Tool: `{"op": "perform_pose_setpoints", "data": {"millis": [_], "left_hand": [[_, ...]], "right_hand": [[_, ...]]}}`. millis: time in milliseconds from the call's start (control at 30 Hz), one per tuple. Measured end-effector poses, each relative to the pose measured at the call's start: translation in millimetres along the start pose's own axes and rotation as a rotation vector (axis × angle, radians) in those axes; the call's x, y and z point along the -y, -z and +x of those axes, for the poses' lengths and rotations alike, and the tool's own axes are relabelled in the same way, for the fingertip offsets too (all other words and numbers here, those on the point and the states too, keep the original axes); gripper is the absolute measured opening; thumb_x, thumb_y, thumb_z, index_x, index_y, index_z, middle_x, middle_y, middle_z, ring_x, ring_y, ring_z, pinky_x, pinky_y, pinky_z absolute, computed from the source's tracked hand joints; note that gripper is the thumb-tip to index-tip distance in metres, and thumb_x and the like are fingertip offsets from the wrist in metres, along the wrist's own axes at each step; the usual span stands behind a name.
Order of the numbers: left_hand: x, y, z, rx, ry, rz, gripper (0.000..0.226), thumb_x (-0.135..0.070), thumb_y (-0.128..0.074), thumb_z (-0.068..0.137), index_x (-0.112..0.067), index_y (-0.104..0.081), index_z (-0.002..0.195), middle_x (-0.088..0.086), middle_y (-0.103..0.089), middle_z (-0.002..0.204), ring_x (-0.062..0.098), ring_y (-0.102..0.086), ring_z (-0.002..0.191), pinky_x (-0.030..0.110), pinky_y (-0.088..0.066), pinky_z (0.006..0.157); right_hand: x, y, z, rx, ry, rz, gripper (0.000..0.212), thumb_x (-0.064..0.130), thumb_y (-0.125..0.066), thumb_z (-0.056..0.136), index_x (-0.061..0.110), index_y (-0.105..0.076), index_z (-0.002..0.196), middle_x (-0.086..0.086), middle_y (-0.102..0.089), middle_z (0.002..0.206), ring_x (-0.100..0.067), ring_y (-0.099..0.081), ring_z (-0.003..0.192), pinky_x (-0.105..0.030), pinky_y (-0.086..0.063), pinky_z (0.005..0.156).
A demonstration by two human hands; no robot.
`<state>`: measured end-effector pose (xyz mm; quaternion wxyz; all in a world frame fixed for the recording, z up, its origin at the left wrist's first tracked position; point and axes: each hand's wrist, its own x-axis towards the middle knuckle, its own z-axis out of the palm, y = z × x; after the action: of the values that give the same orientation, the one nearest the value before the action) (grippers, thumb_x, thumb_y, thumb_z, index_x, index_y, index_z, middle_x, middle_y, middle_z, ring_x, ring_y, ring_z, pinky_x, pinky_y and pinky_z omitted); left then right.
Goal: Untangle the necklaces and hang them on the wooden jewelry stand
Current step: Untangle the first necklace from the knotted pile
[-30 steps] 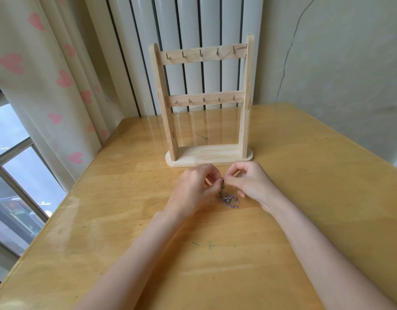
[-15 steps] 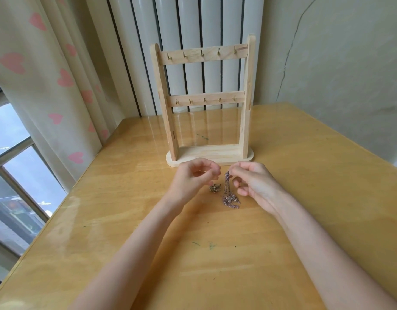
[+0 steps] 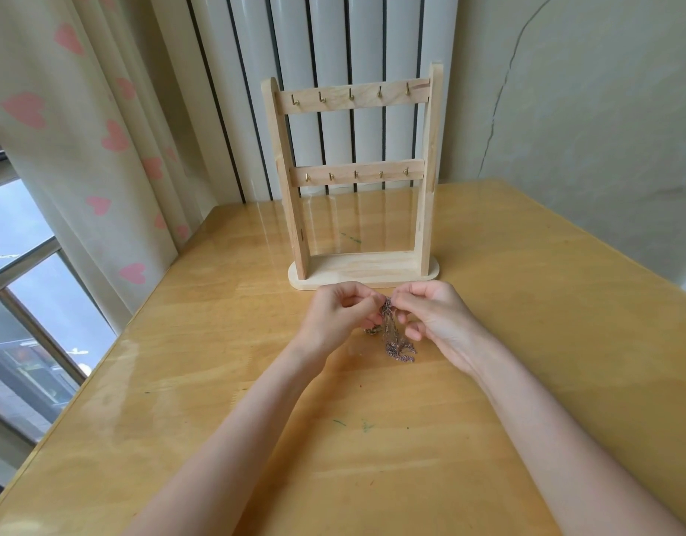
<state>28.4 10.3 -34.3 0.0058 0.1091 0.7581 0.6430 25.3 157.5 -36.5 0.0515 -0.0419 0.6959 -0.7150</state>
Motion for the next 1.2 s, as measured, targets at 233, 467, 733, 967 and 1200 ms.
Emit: {"op": "perform_pose_setpoints", "data": {"millis": [233,467,733,967,1200], "left_hand": [[2.3,2.2,1.2,0.025,-0.051,0.023,0.018,-0.003,-0.056,0.089,-0.01,-0.061,0.073,-0.005,-0.061,0.057,0.002,-0.057,0.055,0.017,-0.051,0.064],[5.6,7.0,-0.8,0.103,0.025,-0.152,0.014,-0.014,-0.059,0.088,-0.013,-0.062,0.074,-0.002,-0.062,0.064,0.005,-0.058,0.064,0.016,-0.048,0.066],[3.8,9.6,1.2,-0.005,0.022,-0.261,0.021,-0.01,-0.052,0.092,-0.015,-0.057,0.072,-0.006,-0.062,0.061,0.003,-0.056,0.059,0.014,-0.048,0.064],[5.2,8.4,3.9,-0.072,0.04,-0.223,0.013,-0.01,-0.054,0.091,-0.014,-0.058,0.08,-0.003,-0.061,0.083,0.006,-0.059,0.078,0.021,-0.052,0.075],[3.4,5.8,1.1,0.019,-0.06,-0.04,0.006,-0.009,-0.064,0.085,-0.005,-0.068,0.088,0.001,-0.067,0.085,0.005,-0.06,0.078,0.02,-0.053,0.074]], "right_hand": [[-1.2,3.7,0.0,0.116,-0.038,0.027,0.018,0.009,-0.063,0.084,-0.008,-0.065,0.088,-0.012,-0.057,0.081,-0.011,-0.047,0.058,-0.021,-0.032,0.04],[-0.8,7.5,1.2,0.176,-0.091,0.145,0.008,0.004,-0.062,0.083,-0.004,-0.062,0.085,-0.009,-0.057,0.075,-0.008,-0.047,0.055,-0.017,-0.032,0.04],[1.0,13.7,3.8,-0.018,-0.124,0.473,0.012,-0.001,-0.057,0.082,0.005,-0.056,0.073,-0.004,-0.053,0.063,-0.008,-0.047,0.046,-0.016,-0.029,0.035],[0.7,11.6,3.3,-0.032,-0.069,0.388,0.012,-0.005,-0.056,0.084,0.002,-0.056,0.074,-0.006,-0.057,0.063,-0.009,-0.05,0.049,-0.016,-0.034,0.037],[4.2,1.3,-4.1,0.035,0.021,0.113,0.004,-0.001,-0.063,0.082,-0.002,-0.062,0.078,-0.004,-0.06,0.062,-0.01,-0.049,0.052,-0.018,-0.034,0.039]]}}
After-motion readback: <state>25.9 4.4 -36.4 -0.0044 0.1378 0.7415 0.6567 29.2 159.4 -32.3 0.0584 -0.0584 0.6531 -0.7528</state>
